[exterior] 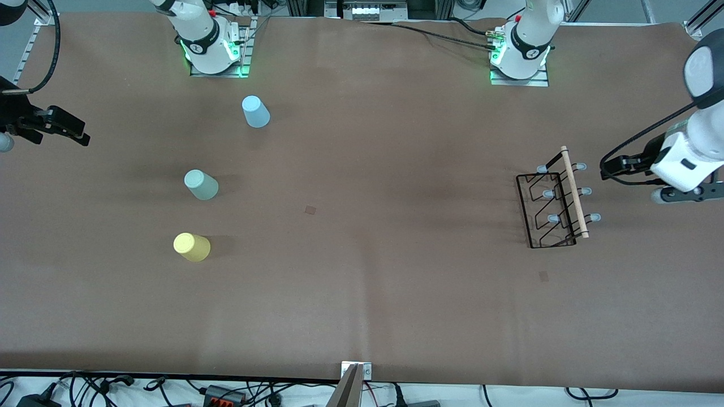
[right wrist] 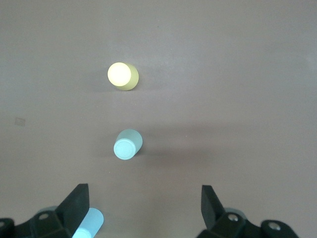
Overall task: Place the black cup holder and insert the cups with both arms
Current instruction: 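Reach the left gripper down to the wooden dowel of the rack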
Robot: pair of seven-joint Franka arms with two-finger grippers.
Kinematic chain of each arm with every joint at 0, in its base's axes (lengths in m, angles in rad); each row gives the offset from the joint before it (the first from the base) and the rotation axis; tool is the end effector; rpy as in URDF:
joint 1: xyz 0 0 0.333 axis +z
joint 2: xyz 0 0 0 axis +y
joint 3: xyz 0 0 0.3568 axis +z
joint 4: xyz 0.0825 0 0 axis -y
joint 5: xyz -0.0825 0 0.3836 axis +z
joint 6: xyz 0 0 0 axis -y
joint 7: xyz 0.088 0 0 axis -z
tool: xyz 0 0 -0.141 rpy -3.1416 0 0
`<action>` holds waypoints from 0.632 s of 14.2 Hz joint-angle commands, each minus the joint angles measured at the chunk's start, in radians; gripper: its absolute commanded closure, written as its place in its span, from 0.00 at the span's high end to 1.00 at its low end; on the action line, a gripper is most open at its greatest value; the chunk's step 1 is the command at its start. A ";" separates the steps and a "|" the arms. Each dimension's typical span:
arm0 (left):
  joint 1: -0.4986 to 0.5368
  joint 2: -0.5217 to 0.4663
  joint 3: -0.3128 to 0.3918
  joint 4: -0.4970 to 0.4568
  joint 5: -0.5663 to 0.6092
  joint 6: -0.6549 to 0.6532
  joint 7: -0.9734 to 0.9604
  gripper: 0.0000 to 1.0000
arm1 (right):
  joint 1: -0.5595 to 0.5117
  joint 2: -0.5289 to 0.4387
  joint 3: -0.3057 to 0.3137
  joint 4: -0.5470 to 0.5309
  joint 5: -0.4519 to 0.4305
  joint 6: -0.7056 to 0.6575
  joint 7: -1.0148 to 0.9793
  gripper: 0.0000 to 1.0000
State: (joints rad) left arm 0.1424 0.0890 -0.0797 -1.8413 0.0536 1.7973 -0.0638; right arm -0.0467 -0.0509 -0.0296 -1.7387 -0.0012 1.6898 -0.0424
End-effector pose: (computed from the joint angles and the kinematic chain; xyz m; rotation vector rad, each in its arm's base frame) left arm 0.5689 0.0432 0.4722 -3.0857 -0.1712 0.2052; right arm 0.5415 -0.0419 0.5899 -3.1410 0.0530 -0.0031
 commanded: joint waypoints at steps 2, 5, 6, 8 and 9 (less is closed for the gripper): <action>0.011 -0.029 -0.014 -0.136 -0.024 0.146 0.024 1.00 | -0.005 -0.014 0.007 -0.027 -0.010 0.014 -0.010 1.00; 0.003 -0.032 -0.032 -0.177 -0.024 0.175 0.024 1.00 | -0.005 0.012 0.007 -0.030 -0.006 0.013 -0.010 1.00; 0.005 -0.034 -0.035 -0.209 -0.024 0.219 0.022 1.00 | -0.005 0.035 0.007 -0.030 -0.003 0.011 -0.010 1.00; 0.005 -0.034 -0.055 -0.281 -0.024 0.321 0.022 1.00 | -0.004 0.074 0.007 -0.028 0.000 0.019 -0.008 1.00; 0.005 -0.032 -0.057 -0.295 -0.024 0.338 0.024 0.99 | -0.002 0.086 0.008 -0.030 0.000 0.019 -0.010 1.00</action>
State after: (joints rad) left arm 0.1410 0.0872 -0.1237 -2.0663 0.0536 2.0740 -0.0635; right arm -0.0466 0.0064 -0.0291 -1.7667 -0.0011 1.6969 -0.0424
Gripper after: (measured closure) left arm 0.000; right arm 0.000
